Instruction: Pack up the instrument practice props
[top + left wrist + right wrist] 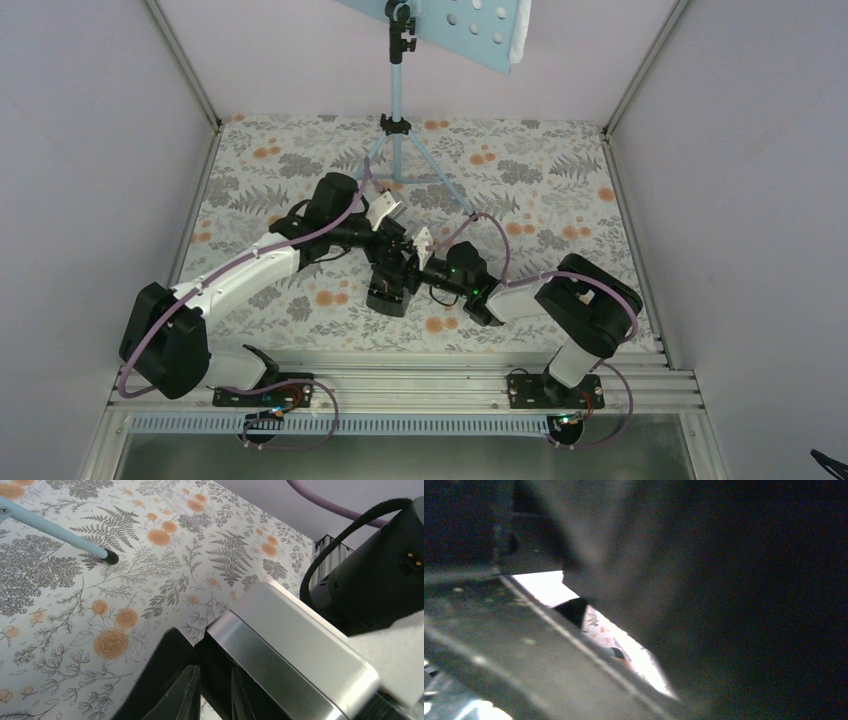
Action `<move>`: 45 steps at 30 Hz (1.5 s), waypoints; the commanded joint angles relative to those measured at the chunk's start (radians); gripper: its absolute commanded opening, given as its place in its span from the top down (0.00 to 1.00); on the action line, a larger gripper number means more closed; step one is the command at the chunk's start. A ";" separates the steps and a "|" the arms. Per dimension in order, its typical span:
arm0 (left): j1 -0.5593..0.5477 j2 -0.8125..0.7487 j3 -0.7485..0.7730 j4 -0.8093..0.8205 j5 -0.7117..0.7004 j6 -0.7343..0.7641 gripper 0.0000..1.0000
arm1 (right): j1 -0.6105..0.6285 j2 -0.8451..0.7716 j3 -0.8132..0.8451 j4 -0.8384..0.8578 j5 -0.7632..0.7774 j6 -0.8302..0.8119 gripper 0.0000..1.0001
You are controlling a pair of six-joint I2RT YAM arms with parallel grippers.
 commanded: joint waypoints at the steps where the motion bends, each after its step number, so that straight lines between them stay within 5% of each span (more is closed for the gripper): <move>1: -0.032 0.004 0.003 -0.061 0.022 0.002 0.81 | -0.034 0.015 0.025 -0.063 0.046 0.002 0.12; 5: -0.032 -0.016 0.005 -0.065 -0.056 -0.003 0.69 | -0.034 -0.049 0.022 -0.129 0.037 -0.003 0.01; 11: -0.029 -0.060 0.000 -0.054 -0.204 -0.019 0.31 | -0.034 -0.183 0.008 -0.308 -0.019 -0.026 0.00; 17: -0.024 -0.108 -0.004 -0.024 -0.285 -0.034 0.16 | -0.034 -0.302 -0.023 -0.434 -0.083 -0.053 0.00; 26: -0.020 -0.186 -0.031 0.014 -0.336 -0.075 0.10 | -0.043 -0.435 -0.014 -0.552 -0.089 -0.033 0.00; 31: -0.020 -0.187 -0.034 -0.020 -0.329 -0.194 0.10 | -0.049 -0.481 0.024 -0.700 0.086 0.088 0.00; 39: -0.048 -0.205 -0.092 -0.069 -0.314 -0.408 0.00 | -0.048 -0.616 -0.198 -0.535 0.076 0.125 0.00; 45: -0.140 -0.160 -0.070 -0.139 -0.438 -0.439 0.00 | -0.048 -0.646 -0.211 -0.601 0.110 0.125 0.00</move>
